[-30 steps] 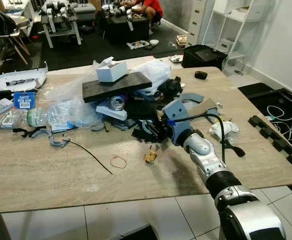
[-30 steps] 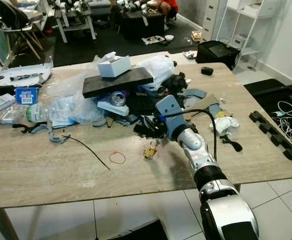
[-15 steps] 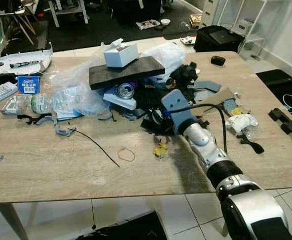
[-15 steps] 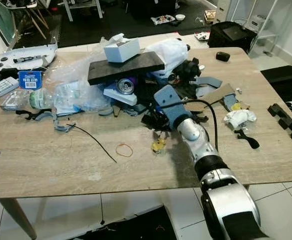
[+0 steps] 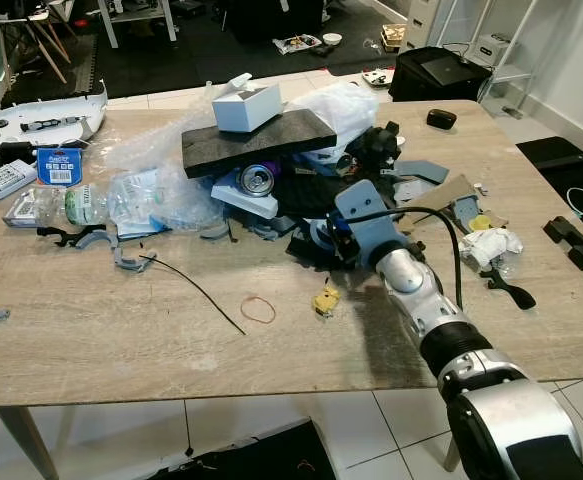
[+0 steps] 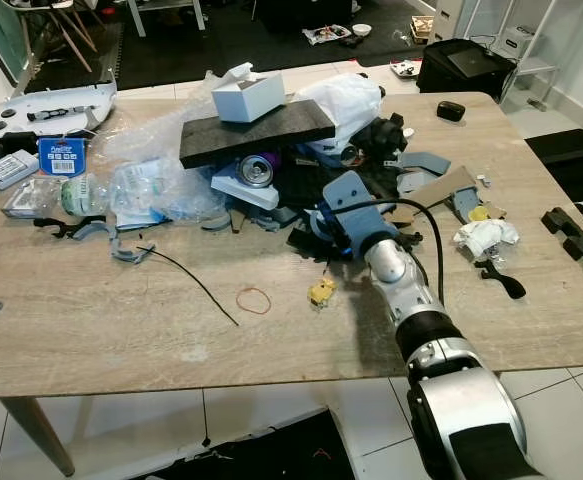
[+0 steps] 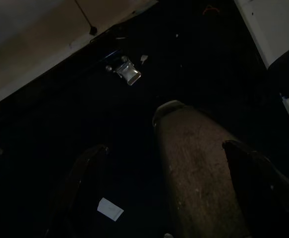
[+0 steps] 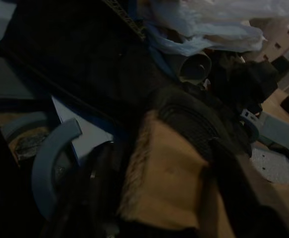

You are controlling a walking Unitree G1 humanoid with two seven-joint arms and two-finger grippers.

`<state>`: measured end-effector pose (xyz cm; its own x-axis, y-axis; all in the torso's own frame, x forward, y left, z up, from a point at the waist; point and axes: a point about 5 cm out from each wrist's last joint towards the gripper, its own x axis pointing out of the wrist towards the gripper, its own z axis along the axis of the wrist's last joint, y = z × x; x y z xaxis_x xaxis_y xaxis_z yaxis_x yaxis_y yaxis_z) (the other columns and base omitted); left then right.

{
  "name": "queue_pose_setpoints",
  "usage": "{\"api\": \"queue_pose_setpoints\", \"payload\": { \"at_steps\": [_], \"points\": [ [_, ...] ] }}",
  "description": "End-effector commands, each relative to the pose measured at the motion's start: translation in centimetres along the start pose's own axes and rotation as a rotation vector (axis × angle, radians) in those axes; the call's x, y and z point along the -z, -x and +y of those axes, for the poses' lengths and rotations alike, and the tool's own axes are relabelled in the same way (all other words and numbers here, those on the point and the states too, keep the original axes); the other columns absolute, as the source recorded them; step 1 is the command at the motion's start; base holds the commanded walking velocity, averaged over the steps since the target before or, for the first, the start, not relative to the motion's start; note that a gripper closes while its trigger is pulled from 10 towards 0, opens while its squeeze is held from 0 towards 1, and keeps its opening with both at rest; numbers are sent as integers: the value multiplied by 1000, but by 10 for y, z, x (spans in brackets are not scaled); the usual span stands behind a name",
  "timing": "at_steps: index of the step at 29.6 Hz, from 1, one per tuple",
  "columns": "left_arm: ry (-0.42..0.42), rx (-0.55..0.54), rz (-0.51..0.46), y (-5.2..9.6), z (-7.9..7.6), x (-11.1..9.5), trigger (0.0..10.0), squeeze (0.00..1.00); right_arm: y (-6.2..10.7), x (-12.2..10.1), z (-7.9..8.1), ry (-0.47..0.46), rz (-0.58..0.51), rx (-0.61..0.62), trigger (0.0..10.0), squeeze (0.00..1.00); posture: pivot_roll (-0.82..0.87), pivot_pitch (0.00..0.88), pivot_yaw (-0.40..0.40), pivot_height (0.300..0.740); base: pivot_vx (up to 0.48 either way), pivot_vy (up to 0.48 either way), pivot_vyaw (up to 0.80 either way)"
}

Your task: Picking trash to rubbish bin

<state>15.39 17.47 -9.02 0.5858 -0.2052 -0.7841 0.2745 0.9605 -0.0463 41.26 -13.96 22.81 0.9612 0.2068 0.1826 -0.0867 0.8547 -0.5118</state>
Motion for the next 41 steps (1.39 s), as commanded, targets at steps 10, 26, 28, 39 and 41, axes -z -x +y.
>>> {"api": "queue_pose_setpoints", "payload": {
  "at_steps": [10, 26, 28, 39, 41],
  "points": [
    [29, 44, 272, 14, -11, 53, 10000, 0, 5, 13, 1, -92, 35, 33, 0, 0, -87, 205, 63, 740, 0, 0, 0],
    [25, 37, 244, 4, -6, 30, 10000, 0, 16, -3, -38, -125, -175, 107, 0, 0, -136, 108, 85, 740, 0, 0, 0],
    [22, 43, 241, 3, -6, 28, 10000, 0, 22, -1, -45, 47, -181, 130, 2353, 0, -151, 105, 91, 740, 0, 0, 0],
    [-3, 56, 241, 0, -7, 22, 10000, 0, 43, -1, -53, 131, -193, 20, 10000, 0, -183, 106, 97, 740, 0, 0, 0],
    [-3, 57, 240, 0, -7, 22, 10000, 0, 45, -2, -51, 73, -201, -19, 10000, 0, -185, 108, 97, 740, 0, 0, 0]
  ]
}}
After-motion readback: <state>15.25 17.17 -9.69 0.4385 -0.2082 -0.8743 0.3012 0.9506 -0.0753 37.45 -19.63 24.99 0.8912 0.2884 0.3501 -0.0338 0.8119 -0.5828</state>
